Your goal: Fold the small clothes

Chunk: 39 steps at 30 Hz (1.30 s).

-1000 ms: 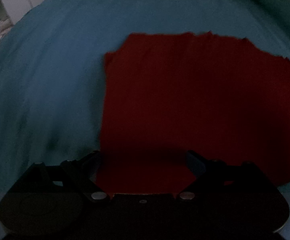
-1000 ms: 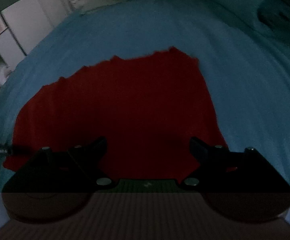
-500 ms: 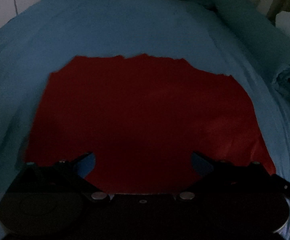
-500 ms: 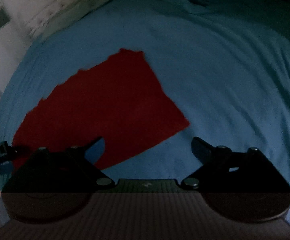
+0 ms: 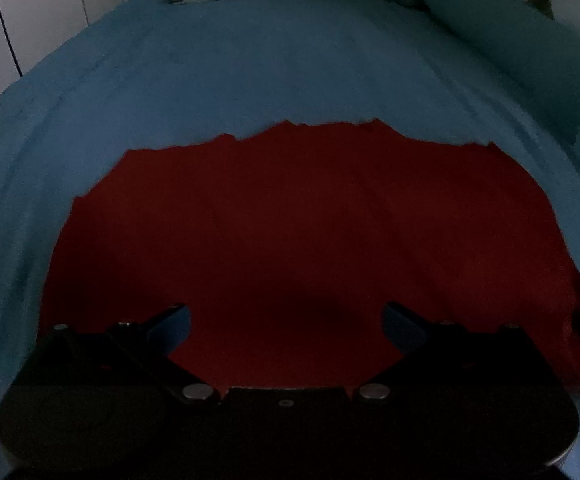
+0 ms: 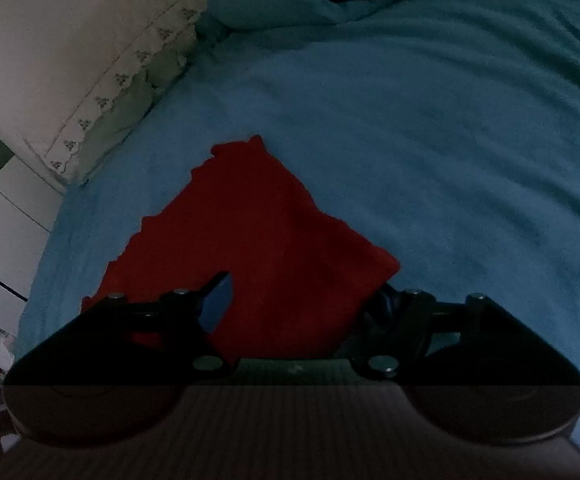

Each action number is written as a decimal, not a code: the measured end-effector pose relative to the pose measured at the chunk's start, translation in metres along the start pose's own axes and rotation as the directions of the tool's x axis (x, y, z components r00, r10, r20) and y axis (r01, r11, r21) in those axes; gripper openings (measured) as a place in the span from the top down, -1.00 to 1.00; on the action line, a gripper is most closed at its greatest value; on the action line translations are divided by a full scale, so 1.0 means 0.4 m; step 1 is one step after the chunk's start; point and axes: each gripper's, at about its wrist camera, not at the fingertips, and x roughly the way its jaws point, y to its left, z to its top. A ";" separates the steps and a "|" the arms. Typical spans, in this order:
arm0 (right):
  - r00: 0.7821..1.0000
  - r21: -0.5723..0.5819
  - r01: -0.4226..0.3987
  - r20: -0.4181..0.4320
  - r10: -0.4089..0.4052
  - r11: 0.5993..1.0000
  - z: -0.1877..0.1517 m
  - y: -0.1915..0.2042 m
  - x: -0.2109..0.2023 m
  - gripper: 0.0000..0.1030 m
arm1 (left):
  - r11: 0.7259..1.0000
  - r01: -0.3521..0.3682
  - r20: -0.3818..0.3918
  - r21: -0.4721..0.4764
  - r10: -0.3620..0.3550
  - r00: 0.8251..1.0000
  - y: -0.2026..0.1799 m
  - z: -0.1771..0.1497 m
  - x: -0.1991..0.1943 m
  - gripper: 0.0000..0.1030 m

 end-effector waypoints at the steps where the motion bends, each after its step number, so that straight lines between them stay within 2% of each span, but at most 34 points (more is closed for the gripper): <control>1: 1.000 0.017 0.007 -0.008 -0.007 1.000 -0.001 -0.001 0.012 -0.61 | 1.000 -0.007 -0.004 -0.003 0.007 1.000 0.003 0.005 0.012 -1.00; 3: 1.000 0.045 0.008 -0.003 -0.008 0.999 -0.008 -0.014 0.018 -0.49 | 1.000 -0.021 -0.028 -0.014 0.021 0.999 0.005 0.020 0.047 -0.99; 5: 1.000 -0.001 0.030 0.003 -0.030 1.000 -0.008 -0.004 0.015 -0.25 | 1.000 -0.010 -0.056 -0.025 0.008 0.998 -0.012 0.040 0.090 -0.97; 7: 0.998 -0.046 0.056 -0.003 -0.056 0.997 -0.004 0.014 0.017 0.30 | 1.000 -0.013 -0.060 -0.009 0.012 0.998 -0.025 0.039 0.103 -0.98; 10: 0.997 -0.064 0.070 -0.003 -0.071 0.995 0.006 0.033 0.006 0.42 | 1.000 -0.023 -0.053 0.020 0.024 0.998 -0.035 0.036 0.136 -1.00; 12: 0.997 -0.124 0.081 0.019 -0.079 0.989 0.018 0.079 -0.006 0.44 | 1.000 -0.004 -0.064 0.018 0.005 0.998 -0.024 0.040 0.143 -1.00; 14: 0.997 -0.214 0.070 0.042 -0.062 0.974 0.030 0.155 -0.027 0.45 | 1.000 0.024 -0.091 0.008 -0.023 0.996 -0.004 0.058 0.138 -1.00; 16: 0.998 -0.319 0.053 0.053 -0.038 0.946 0.036 0.249 -0.043 0.47 | 1.000 0.021 -0.094 0.003 -0.020 0.995 0.032 0.069 0.111 -0.99; 18: 0.998 -0.439 -0.006 0.058 0.035 0.899 0.023 0.371 -0.062 0.48 | 1.000 -0.014 -0.063 0.026 0.016 0.998 0.079 0.070 0.068 -0.99; 21: 0.981 -0.611 -0.139 0.022 0.192 0.779 -0.035 0.548 -0.083 0.49 | 0.995 -0.064 -0.036 0.078 0.067 0.997 0.182 0.064 -0.003 -0.99; 22: 0.967 -0.650 -0.200 -0.010 0.255 0.733 -0.064 0.596 -0.088 0.49 | 0.992 -0.081 -0.033 0.095 0.084 0.996 0.224 0.054 -0.027 -0.99; 23: 0.943 -0.671 -0.283 -0.063 0.328 0.685 -0.098 0.637 -0.088 0.49 | 0.989 -0.100 -0.032 0.106 0.104 0.994 0.266 0.040 -0.047 -0.99; 24: 0.914 -0.680 -0.361 -0.123 0.387 0.638 -0.129 0.664 -0.084 0.50 | 0.987 -0.119 -0.036 0.111 0.124 0.992 0.302 0.025 -0.060 -0.99; 25: 0.879 -0.696 -0.435 -0.191 0.436 0.572 -0.176 0.691 -0.074 0.51 | 0.983 -0.140 -0.045 0.117 0.146 0.988 0.342 0.006 -0.071 -0.99; 27: 0.837 -0.712 -0.515 -0.298 0.458 0.477 -0.260 0.717 -0.044 0.51 | 0.977 -0.176 -0.066 0.121 0.185 0.981 0.414 -0.036 -0.082 -0.99; 28: 0.825 -0.708 -0.546 -0.359 0.436 0.449 -0.313 0.725 -0.012 0.51 | 0.975 -0.188 -0.079 0.121 0.199 0.977 0.448 -0.060 -0.082 -0.99; 30: 0.823 -0.700 -0.564 -0.433 0.368 0.437 -0.390 0.728 0.053 0.52 | 0.971 -0.208 -0.116 0.118 0.222 0.968 0.508 -0.106 -0.077 -0.99; 31: 0.823 -0.692 -0.567 -0.461 0.331 0.447 -0.424 0.722 0.086 0.52 | 0.971 -0.212 -0.134 0.113 0.226 0.965 0.530 -0.123 -0.076 -0.98; 33: 0.826 -0.642 -0.560 -0.476 0.301 0.524 -0.453 0.703 0.129 0.53 | 0.972 -0.216 -0.158 0.094 0.229 0.961 0.566 -0.150 -0.077 -0.98; 34: 0.824 -0.602 -0.561 -0.473 0.311 0.568 -0.446 0.696 0.137 0.53 | 0.973 -0.216 -0.159 0.083 0.227 0.961 0.579 -0.157 -0.079 -0.98; 35: 0.823 -0.575 -0.562 -0.466 0.326 0.595 -0.432 0.695 0.136 0.53 | 0.974 -0.214 -0.155 0.073 0.223 0.962 0.588 -0.158 -0.081 -0.98; 37: 0.816 -0.553 -0.574 -0.444 0.370 0.604 -0.405 0.704 0.106 0.53 | 0.978 -0.205 -0.135 0.051 0.210 0.968 0.601 -0.152 -0.085 -0.98; 39: 0.801 -0.555 -0.598 -0.430 0.416 0.578 -0.380 0.727 0.069 0.53 | 0.980 -0.196 -0.117 0.020 0.197 0.973 0.612 -0.145 -0.099 -0.98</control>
